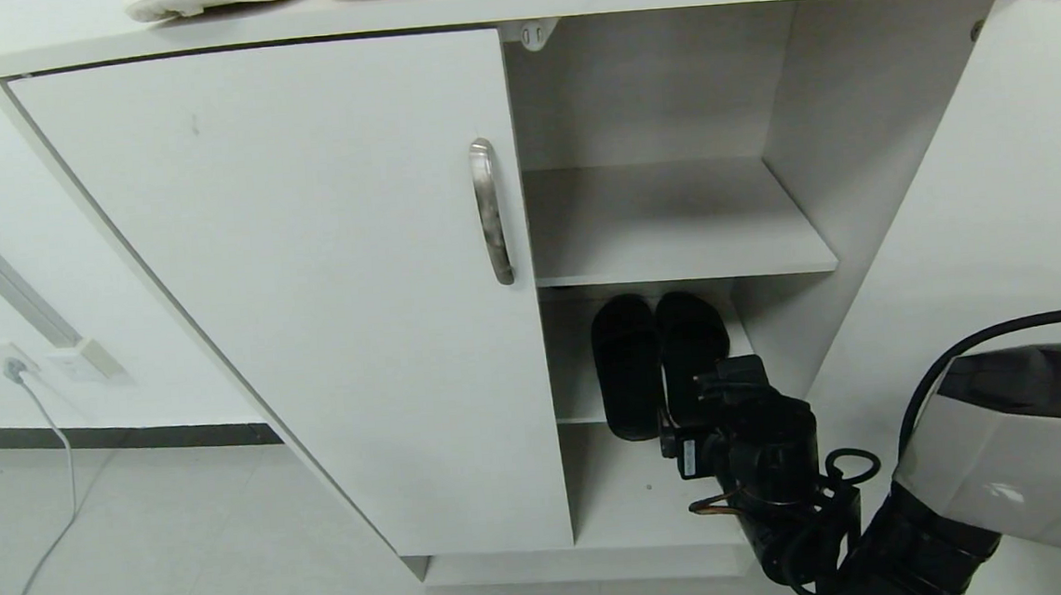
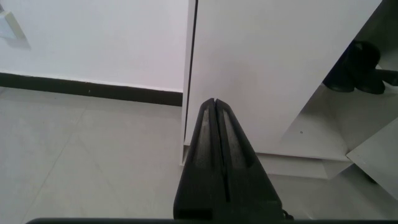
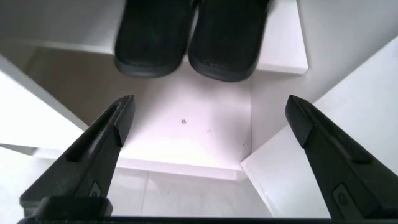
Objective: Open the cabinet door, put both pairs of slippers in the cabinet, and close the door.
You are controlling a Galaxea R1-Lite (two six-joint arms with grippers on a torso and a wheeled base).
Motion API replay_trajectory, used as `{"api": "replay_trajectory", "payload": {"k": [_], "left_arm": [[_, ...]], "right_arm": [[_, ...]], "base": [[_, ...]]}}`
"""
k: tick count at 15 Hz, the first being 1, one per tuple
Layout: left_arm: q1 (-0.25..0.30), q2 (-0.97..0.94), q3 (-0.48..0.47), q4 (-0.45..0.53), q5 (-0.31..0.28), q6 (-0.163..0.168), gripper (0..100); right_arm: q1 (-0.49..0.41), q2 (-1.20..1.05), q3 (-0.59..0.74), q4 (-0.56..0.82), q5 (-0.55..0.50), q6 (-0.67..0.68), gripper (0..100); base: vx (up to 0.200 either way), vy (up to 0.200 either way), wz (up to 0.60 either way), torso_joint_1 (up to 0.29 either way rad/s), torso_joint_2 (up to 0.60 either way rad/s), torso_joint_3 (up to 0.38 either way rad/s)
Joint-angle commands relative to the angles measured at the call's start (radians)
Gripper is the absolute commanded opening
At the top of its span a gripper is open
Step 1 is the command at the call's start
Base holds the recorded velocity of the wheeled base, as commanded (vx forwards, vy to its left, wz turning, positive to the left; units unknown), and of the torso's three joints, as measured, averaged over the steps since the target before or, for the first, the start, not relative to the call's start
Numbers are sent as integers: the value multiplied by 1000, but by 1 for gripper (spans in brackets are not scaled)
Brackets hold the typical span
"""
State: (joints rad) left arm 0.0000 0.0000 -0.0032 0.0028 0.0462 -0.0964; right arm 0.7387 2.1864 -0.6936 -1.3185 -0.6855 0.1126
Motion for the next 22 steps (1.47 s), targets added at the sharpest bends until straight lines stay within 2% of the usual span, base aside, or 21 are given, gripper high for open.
{"api": "replay_trajectory", "payload": {"k": [1, 5, 18, 22], "left_arm": [[0, 2, 0, 0, 0, 0, 0], [0, 0, 0, 0, 1, 0, 0], [-2, 2, -1, 2, -3, -3, 0], [0, 2, -1, 2, -3, -2, 0]], "right_arm": [[1, -2, 2, -1, 1, -1, 100], [4, 0, 3, -5, 0, -1, 100], [4, 29, -6, -7, 4, -1, 100], [4, 29, -7, -7, 8, -2, 100]], "base": [[-200, 0, 0, 2, 2, 2], [-200, 0, 0, 1, 2, -1], [0, 0, 0, 0, 0, 0], [0, 0, 0, 1, 1, 170]]}}
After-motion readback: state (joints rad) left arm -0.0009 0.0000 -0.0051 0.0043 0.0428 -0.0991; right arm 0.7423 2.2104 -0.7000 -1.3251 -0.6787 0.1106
